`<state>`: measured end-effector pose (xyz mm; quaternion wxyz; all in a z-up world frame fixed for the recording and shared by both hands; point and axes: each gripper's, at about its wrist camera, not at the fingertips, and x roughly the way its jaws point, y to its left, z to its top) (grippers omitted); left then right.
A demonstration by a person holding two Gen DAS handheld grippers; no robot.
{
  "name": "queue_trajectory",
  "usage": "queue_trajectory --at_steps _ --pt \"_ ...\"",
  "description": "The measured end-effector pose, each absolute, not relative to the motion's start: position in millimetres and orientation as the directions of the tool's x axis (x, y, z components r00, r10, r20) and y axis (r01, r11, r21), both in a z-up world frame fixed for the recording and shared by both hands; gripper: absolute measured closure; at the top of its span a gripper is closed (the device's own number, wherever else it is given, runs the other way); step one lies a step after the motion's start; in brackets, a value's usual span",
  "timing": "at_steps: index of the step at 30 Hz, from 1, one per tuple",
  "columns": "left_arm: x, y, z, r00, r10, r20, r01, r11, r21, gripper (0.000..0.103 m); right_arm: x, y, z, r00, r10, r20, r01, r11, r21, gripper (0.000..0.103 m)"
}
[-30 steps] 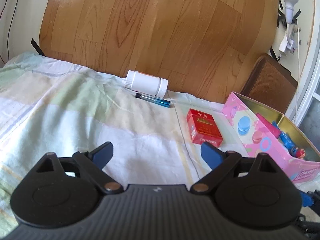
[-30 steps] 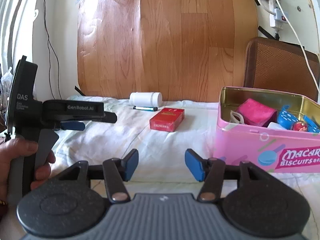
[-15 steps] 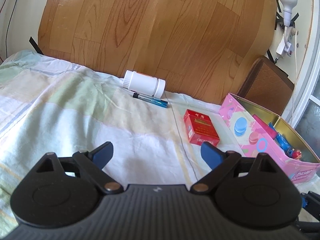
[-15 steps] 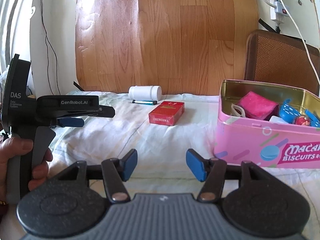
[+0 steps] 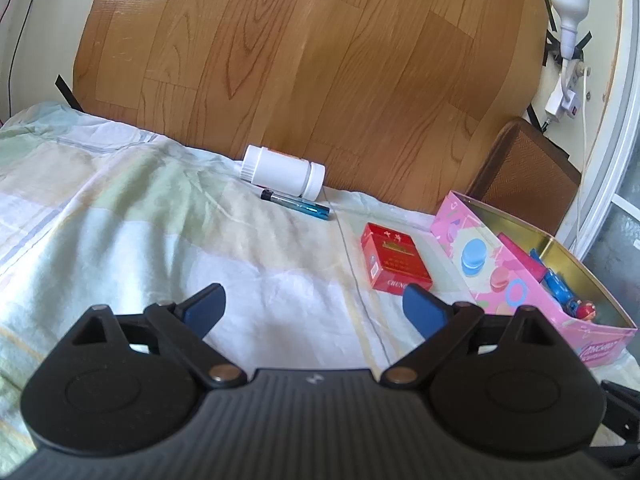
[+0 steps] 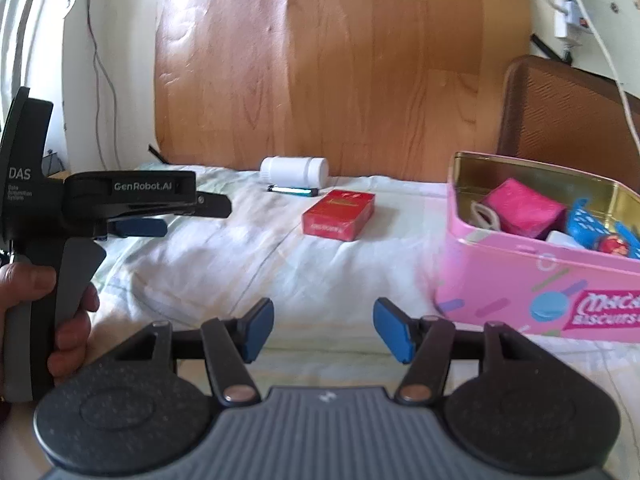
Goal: Organize rigid objects
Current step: 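Move the right gripper toward the red cigarette box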
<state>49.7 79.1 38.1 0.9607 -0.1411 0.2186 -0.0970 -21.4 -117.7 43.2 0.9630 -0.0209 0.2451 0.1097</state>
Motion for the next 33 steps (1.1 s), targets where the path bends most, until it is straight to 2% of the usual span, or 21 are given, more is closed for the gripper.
queue_trajectory --at_steps 8,13,15,16,18,19,23,28,31,33 --pt "44 97 41 0.93 -0.147 -0.336 0.027 0.941 -0.338 0.006 46 -85 54 0.849 0.218 -0.482 -0.272 0.961 -0.044 0.046" --pt "50 105 39 0.928 -0.136 -0.347 -0.005 0.927 -0.376 0.006 116 -76 52 0.828 0.165 -0.535 -0.205 0.979 -0.016 0.035" --pt "51 103 40 0.93 -0.135 -0.342 -0.001 0.929 -0.369 0.006 142 -78 47 0.813 0.144 -0.564 -0.162 0.987 0.018 0.024" --pt "52 102 40 0.931 -0.133 -0.339 0.002 0.933 -0.36 0.006 152 -79 42 0.803 0.125 -0.582 -0.136 0.99 0.024 0.025" --pt "52 99 41 0.933 -0.132 -0.334 0.011 0.939 -0.342 0.006 165 -84 33 0.765 0.122 -0.633 -0.112 0.992 0.056 0.04" --pt "53 99 41 0.933 -0.136 -0.332 0.017 0.941 -0.337 0.006 165 -88 32 0.758 0.14 -0.637 -0.109 0.99 0.088 0.04" --pt "53 99 40 0.93 -0.154 -0.334 0.033 0.939 -0.342 0.006 130 -96 34 0.745 0.208 -0.634 -0.185 0.977 0.103 0.044" --pt "54 98 39 0.919 -0.2 -0.341 0.073 0.934 -0.35 0.004 36 -126 37 0.691 0.335 -0.641 -0.38 0.922 0.072 0.043" --pt "49 88 40 0.909 -0.25 -0.335 0.141 0.937 -0.318 0.004 -21 -166 41 0.692 0.332 -0.641 -0.381 0.922 0.067 0.045" --pt "45 78 41 0.897 -0.295 -0.328 0.202 0.936 -0.289 0.004 -55 -195 40 0.706 0.296 -0.643 -0.341 0.938 0.058 0.041"
